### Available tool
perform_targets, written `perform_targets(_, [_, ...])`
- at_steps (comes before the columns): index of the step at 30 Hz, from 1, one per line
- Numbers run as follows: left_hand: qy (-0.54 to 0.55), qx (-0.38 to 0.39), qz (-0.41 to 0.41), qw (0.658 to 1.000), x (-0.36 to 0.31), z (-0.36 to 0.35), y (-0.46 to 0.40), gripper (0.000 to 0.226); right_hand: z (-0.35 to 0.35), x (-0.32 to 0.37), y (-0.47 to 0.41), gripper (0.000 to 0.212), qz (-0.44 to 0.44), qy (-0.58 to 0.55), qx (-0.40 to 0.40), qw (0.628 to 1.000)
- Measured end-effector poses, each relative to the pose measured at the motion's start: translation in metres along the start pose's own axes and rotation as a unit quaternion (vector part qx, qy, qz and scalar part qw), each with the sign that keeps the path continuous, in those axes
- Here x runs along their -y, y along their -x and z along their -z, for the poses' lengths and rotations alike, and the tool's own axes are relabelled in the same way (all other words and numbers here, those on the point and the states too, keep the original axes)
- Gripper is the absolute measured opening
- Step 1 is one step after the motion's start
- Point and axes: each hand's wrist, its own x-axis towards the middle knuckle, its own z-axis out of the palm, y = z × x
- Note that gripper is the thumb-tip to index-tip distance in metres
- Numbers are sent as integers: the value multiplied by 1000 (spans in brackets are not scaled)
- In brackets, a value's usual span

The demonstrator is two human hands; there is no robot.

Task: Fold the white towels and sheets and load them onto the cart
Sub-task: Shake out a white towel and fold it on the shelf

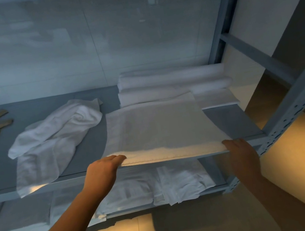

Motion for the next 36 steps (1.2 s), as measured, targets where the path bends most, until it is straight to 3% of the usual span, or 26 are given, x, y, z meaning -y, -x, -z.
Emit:
perform_targets(2, [0,5,-3,1000,0,2,7,46,7,1,6,29,0,11,-2,1000])
perform_targets(5, [6,10,-8,1000,2,4,18,44,19,9,14,43,-19,14,10,1000])
perform_targets(11, [23,12,12,1000,10,13,41,32,39,27,29,39,-34,17,6,999])
perform_targets(18, [43,-11,30,999,20,28,60,6,60,42,35,38,-25,32,-13,999])
perform_targets(22, [46,-34,29,998,30,31,59,10,62,47,27,44,-41,50,2,998])
perform_targets(26, [42,-19,61,997,47,23,48,11,51,45,3,30,-71,49,24,996])
perform_targets(30, [44,-9,120,992,64,8,22,15,26,40,-24,18,-47,43,19,998])
perform_targets(36, [65,16,182,981,92,-24,-44,19,-33,11,-76,12,-49,8,89,995])
